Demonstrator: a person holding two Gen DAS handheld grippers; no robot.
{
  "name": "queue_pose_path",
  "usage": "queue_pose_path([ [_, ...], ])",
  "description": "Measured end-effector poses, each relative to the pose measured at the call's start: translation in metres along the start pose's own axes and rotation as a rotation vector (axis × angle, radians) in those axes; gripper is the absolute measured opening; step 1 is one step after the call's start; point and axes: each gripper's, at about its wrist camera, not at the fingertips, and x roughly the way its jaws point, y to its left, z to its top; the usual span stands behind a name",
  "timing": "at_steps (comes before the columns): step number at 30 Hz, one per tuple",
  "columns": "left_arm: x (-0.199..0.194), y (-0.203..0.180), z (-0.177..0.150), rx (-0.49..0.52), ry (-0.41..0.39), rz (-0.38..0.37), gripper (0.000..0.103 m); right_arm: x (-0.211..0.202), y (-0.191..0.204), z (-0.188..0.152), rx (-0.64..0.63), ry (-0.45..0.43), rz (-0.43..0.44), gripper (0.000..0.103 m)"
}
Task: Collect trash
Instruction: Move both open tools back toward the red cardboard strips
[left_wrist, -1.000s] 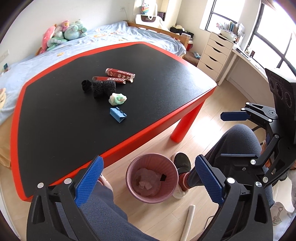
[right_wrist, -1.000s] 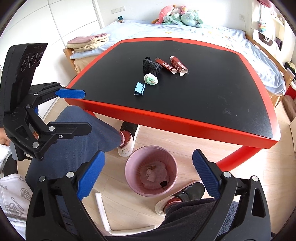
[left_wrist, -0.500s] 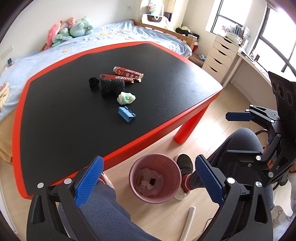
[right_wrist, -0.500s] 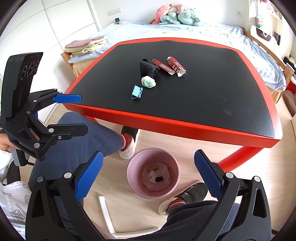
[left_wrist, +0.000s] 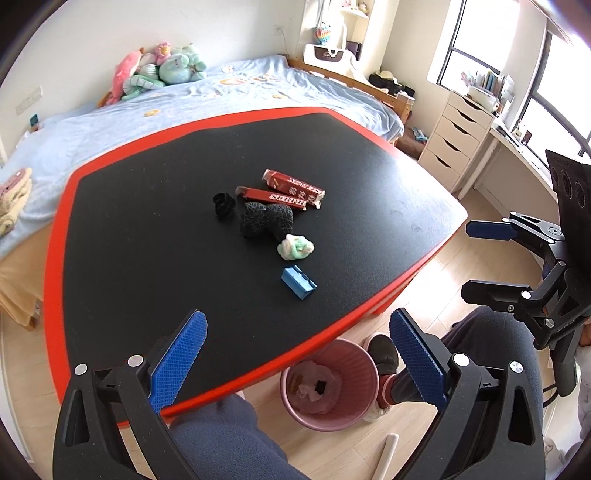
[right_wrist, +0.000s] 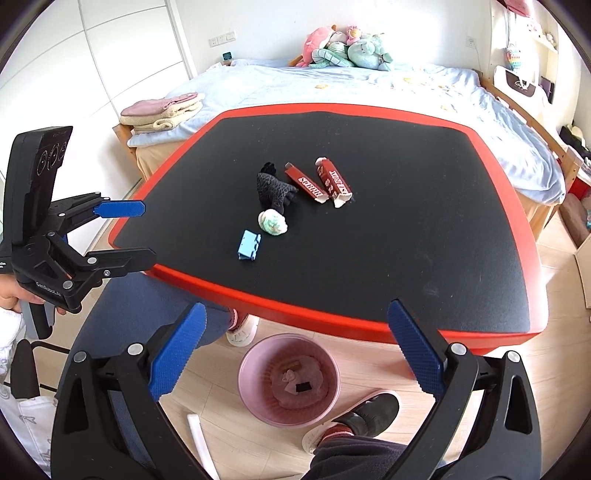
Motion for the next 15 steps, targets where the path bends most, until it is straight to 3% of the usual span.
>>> queue_pose_path([
  [15,0.043,0.053,0.068,-0.028,0.003,0.031,0.095,0.056,-0.040,0.087,-0.024,0.015,-0.014,0.097],
])
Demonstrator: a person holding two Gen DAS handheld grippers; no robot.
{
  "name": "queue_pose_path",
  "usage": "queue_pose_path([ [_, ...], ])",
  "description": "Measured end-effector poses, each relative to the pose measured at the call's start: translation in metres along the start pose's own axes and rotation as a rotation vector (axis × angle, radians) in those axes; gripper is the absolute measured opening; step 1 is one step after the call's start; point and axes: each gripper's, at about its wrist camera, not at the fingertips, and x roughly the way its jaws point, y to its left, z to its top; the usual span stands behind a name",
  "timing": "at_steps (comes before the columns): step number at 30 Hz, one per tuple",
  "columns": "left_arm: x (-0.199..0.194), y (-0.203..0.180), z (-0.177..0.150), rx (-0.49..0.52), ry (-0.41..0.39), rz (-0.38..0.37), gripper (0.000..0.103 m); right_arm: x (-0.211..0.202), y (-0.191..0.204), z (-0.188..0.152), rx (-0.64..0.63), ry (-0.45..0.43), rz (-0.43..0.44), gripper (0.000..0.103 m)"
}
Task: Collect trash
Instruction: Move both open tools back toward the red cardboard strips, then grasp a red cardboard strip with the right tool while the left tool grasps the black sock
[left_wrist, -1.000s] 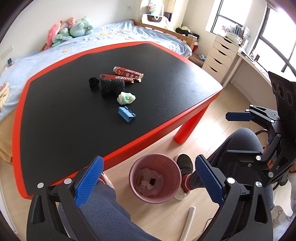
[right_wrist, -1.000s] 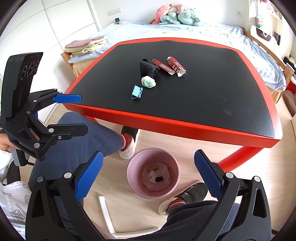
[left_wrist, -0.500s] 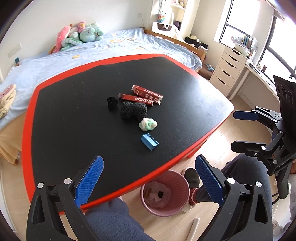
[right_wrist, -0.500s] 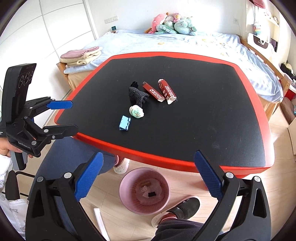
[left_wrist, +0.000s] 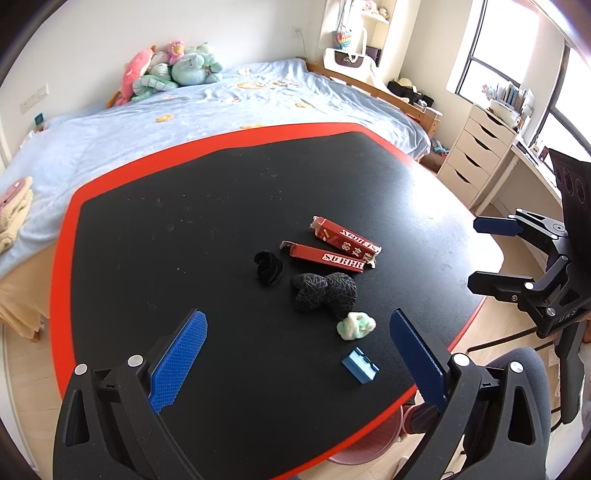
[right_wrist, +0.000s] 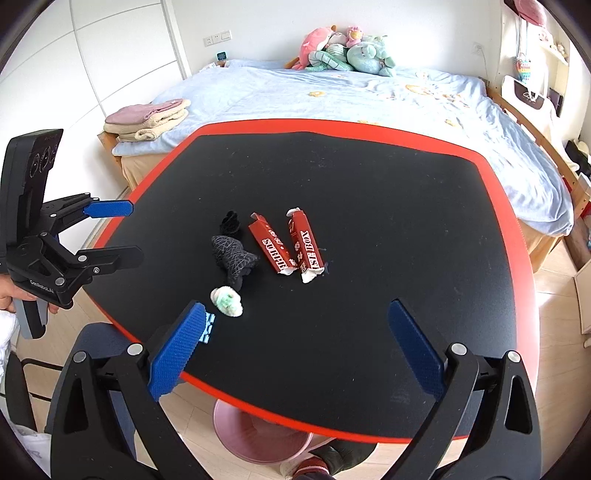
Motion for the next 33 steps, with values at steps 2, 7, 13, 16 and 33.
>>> queue_pose_path([
  [2,0.011,0.006,0.005,0.000,0.014,0.003,0.095,0.012,-0.004,0.008,-0.005,0.009,0.000,0.097],
  [7,0.039,0.019,0.016,-0.011,0.048,-0.003,0.095,0.045,-0.013,0.024,-0.012,0.038,0.003,0.097],
  [13,0.067,0.032,0.025,-0.013,0.074,-0.009,0.095,0.080,-0.021,0.035,-0.021,0.067,0.027,0.097],
  [16,0.078,0.036,0.026,-0.015,0.078,-0.011,0.095,0.094,-0.024,0.039,-0.023,0.077,0.040,0.096],
  [33,0.097,0.036,0.028,0.010,0.084,-0.031,0.060,0.130,-0.020,0.041,-0.066,0.129,0.075,0.040],
])
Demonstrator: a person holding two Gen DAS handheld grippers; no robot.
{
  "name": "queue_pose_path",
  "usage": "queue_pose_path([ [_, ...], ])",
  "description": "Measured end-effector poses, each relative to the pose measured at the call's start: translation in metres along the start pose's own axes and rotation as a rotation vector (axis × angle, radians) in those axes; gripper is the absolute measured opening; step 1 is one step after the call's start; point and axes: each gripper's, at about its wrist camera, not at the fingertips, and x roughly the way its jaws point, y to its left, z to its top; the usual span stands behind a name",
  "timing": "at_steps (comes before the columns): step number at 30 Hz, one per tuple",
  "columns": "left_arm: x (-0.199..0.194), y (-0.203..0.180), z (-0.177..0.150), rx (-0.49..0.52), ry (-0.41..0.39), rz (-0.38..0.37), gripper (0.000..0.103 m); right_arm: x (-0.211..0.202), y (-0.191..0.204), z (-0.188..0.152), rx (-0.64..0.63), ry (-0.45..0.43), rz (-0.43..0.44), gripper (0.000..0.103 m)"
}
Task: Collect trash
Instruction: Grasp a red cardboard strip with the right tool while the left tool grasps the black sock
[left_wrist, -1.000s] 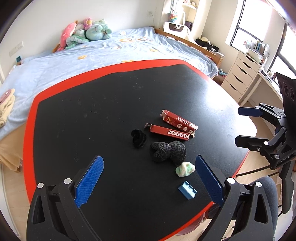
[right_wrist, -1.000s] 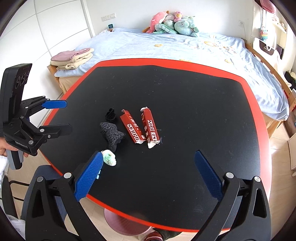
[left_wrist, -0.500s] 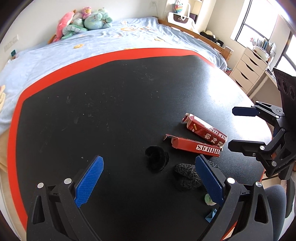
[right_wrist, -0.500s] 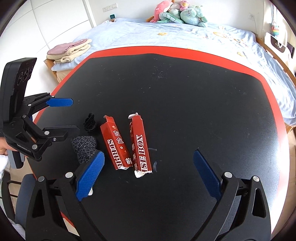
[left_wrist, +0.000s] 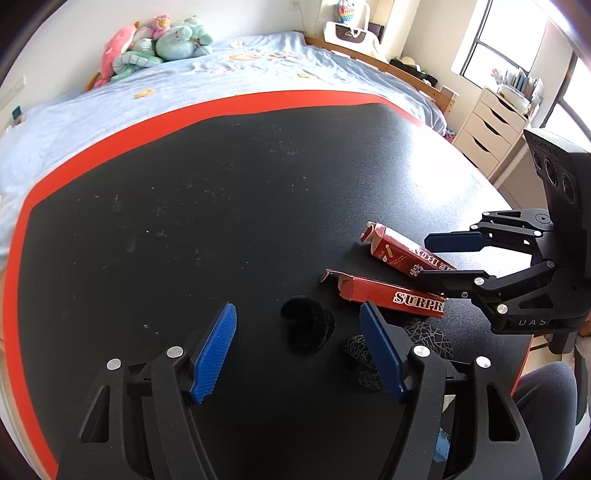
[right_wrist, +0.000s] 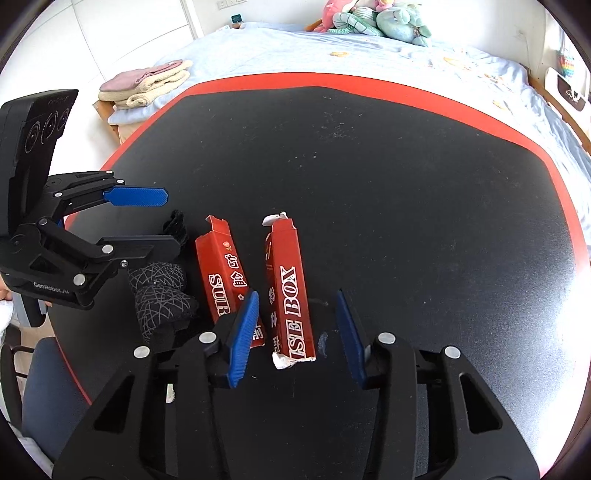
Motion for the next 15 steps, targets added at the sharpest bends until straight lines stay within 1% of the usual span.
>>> queue_pose_path([
  [1,0.0016,0.0013,-0.0003,-0.004,0.010,0.001,0.054,0.0002,0.0005,-0.0003,-0.001,0.000,0.000,0.038],
  [2,0.0043,0.0014,-0.0008,-0.003,0.023,0.000,0.049,0.0003,0.0011,-0.0004,-0.003,-0.002,-0.001,0.034],
  [3,0.0057,0.0004,-0.0022,0.006,0.028,0.004,0.048,0.0004,0.0012,-0.0002,-0.002,-0.003,-0.002,0.028],
  [4,0.0055,-0.0012,-0.0032,0.017,0.026,0.007,0.047,0.0005,0.0009,0.0001,-0.002,-0.003,-0.003,0.025],
  [5,0.0053,-0.0019,-0.0036,0.021,0.026,0.008,0.043,0.0007,0.0014,-0.0002,-0.003,-0.003,-0.005,0.020],
  [6,0.0051,-0.0017,-0.0044,0.020,0.026,0.007,0.037,0.0006,0.0009,-0.0003,-0.005,-0.003,-0.005,0.017],
  [7,0.0051,-0.0015,-0.0048,0.020,0.026,0.013,0.034,0.0016,0.0023,0.0002,-0.007,-0.004,-0.005,0.015],
  [8,0.0051,-0.0014,-0.0050,0.022,0.027,0.019,0.024,0.0019,0.0028,0.0000,-0.008,-0.003,-0.005,0.014],
  [11,0.0049,-0.0017,-0.0054,0.027,0.032,0.022,0.022,0.0014,0.0019,-0.0009,-0.009,-0.008,-0.007,0.013],
  [15,0.0026,-0.0020,-0.0060,0.022,0.029,0.029,0.021,-0.0033,0.0011,-0.0015,-0.001,-0.019,-0.012,0.013],
])
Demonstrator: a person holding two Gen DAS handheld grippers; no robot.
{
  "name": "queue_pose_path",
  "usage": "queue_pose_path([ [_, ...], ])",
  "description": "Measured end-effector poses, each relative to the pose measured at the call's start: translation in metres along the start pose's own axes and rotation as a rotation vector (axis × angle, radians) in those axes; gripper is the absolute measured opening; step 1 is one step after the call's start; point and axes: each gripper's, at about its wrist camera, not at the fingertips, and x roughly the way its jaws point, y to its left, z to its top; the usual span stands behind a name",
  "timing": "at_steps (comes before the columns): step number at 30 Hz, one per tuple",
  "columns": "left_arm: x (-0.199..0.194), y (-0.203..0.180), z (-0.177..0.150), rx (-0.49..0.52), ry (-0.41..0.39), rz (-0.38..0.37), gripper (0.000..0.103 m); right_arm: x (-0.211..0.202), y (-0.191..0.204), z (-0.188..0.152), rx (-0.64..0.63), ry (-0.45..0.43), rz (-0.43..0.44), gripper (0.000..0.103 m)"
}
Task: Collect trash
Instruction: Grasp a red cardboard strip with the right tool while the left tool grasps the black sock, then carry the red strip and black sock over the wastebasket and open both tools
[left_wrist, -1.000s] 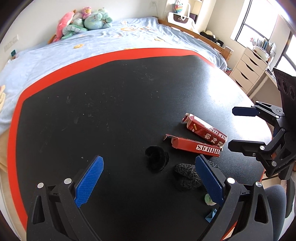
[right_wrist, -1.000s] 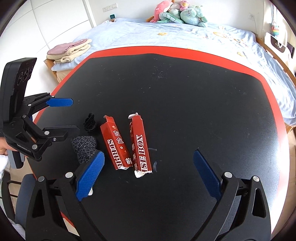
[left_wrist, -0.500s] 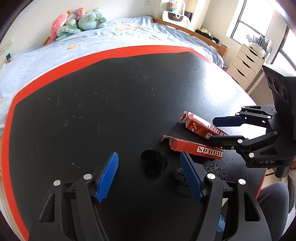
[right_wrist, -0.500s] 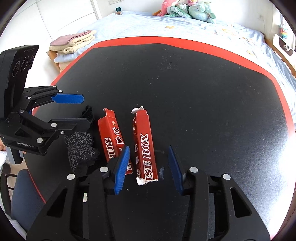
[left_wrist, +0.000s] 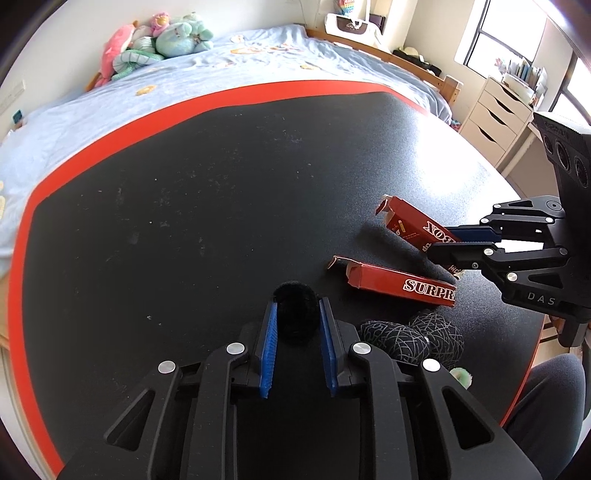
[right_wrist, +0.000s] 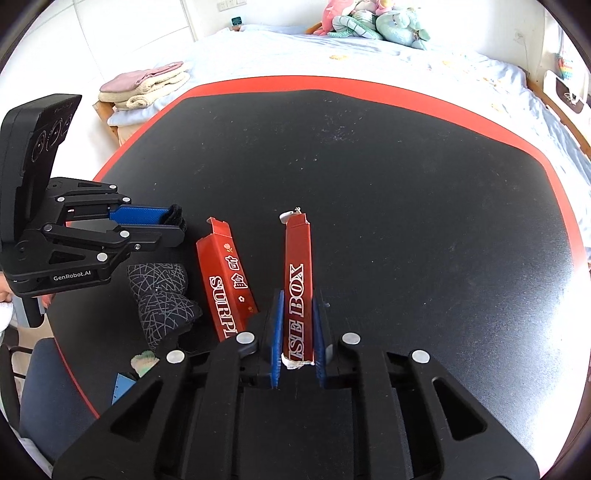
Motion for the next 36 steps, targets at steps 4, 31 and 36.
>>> queue_pose_path([
  [4,-0.009,-0.002,-0.002,0.001,-0.010,0.007,0.021,-0.013,0.000,-0.003,0.006,-0.014,-0.004,0.013],
  [31,-0.131,-0.094,-0.082,0.076,-0.135,-0.061,0.021,-0.173,0.082,-0.124,0.040,-0.137,-0.019,0.013],
  [36,-0.135,-0.113,-0.102,0.096,-0.126,-0.082,0.021,-0.179,0.100,-0.152,0.042,-0.115,-0.014,0.013],
])
